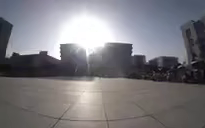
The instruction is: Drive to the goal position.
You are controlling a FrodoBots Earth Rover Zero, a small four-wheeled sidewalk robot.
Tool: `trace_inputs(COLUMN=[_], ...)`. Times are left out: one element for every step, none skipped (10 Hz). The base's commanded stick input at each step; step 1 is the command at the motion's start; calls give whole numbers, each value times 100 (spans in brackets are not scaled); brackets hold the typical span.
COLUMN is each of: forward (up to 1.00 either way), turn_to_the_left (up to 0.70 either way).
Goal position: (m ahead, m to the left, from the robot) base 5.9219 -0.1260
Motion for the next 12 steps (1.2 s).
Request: trace_inputs(forward=[100,100,100,100,100,100,100,100,100,100,100,100], turn_to_the_left=[4,4,4,4,4,4,4,4,4,4,4,4])
